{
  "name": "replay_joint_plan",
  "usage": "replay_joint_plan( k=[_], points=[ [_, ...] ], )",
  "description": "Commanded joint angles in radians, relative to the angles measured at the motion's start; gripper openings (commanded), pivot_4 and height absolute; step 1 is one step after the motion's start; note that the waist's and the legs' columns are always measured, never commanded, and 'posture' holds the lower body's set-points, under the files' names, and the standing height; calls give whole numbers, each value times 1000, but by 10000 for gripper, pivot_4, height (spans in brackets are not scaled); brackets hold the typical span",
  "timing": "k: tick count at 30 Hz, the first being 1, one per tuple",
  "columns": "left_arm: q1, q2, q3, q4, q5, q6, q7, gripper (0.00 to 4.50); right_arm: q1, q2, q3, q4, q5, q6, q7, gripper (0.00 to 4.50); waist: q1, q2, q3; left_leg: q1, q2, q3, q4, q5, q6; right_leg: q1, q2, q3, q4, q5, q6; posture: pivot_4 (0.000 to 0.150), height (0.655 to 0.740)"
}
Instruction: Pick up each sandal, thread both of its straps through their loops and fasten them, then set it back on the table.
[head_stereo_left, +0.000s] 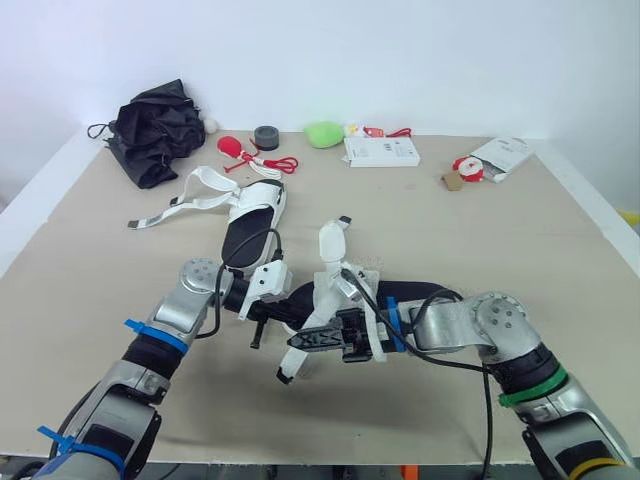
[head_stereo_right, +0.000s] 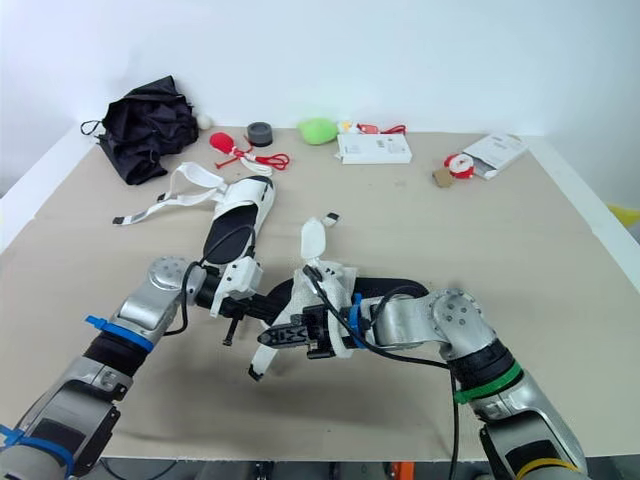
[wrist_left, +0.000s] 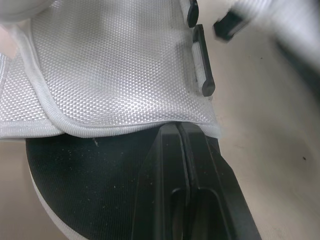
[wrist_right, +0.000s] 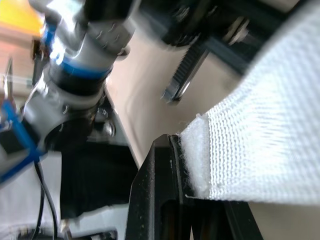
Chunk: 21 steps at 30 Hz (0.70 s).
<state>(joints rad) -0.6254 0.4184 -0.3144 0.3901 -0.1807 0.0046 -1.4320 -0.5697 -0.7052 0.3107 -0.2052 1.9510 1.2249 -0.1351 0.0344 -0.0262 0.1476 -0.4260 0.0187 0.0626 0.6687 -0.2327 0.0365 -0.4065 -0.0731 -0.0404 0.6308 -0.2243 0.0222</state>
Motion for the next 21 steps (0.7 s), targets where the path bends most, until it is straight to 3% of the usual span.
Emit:
replay_joint_plan(
  k=[1, 6, 9, 13, 17, 19, 21],
  points=[
    [32, -8, -62, 61, 70, 6, 10, 0, -63, -111, -112, -83, -27, 78, 171, 902, -1, 0, 0, 0, 0, 1, 1, -1, 1, 0, -1, 0, -1, 0, 0, 1500, 7400],
    [38, -13, -61, 63, 70, 3, 21, 0, -172, -260, -141, -174, -325, 167, 522, 902, -1, 2, 0, -1, 0, 3, 3, -1, 3, 0, -3, -2, -2, 0, -2, 1500, 7400],
    [37, -15, -61, 67, 70, 2, 23, 0, -242, -367, 24, -215, -655, 16, 820, 902, 0, 3, 0, -1, 0, 3, 3, -1, 3, -1, -3, -3, -2, -1, -2, 1500, 7400],
    [32, -18, -58, 78, 73, -4, 25, 0, -338, -359, 182, -100, -939, -116, 1083, 902, -1, 6, -1, -2, -1, 2, 3, -2, 4, -3, -4, -3, -3, -4, 1, 1500, 7400],
    [30, -20, -52, 80, 74, -6, 37, 0, -400, -322, 271, 0, -1116, -209, 1239, 902, -1, 7, -1, -2, -1, 3, 4, -2, 4, -5, -4, -3, -2, -4, 3, 1500, 7400],
    [37, -18, -48, 71, 72, -1, 44, 0, -393, -291, 293, 41, -1184, -235, 1281, 8516, -1, 7, -1, -2, -1, 2, 4, -2, 4, -5, -4, -3, -2, -1, -2, 1500, 7400],
    [46, -15, -47, 62, 71, 0, 45, 0, -376, -272, 292, 55, -1218, -238, 1315, 12979, 0, 7, -1, -2, -1, 2, 4, -2, 4, -3, -5, -3, -2, 0, -2, 1500, 7400]
  ],
)
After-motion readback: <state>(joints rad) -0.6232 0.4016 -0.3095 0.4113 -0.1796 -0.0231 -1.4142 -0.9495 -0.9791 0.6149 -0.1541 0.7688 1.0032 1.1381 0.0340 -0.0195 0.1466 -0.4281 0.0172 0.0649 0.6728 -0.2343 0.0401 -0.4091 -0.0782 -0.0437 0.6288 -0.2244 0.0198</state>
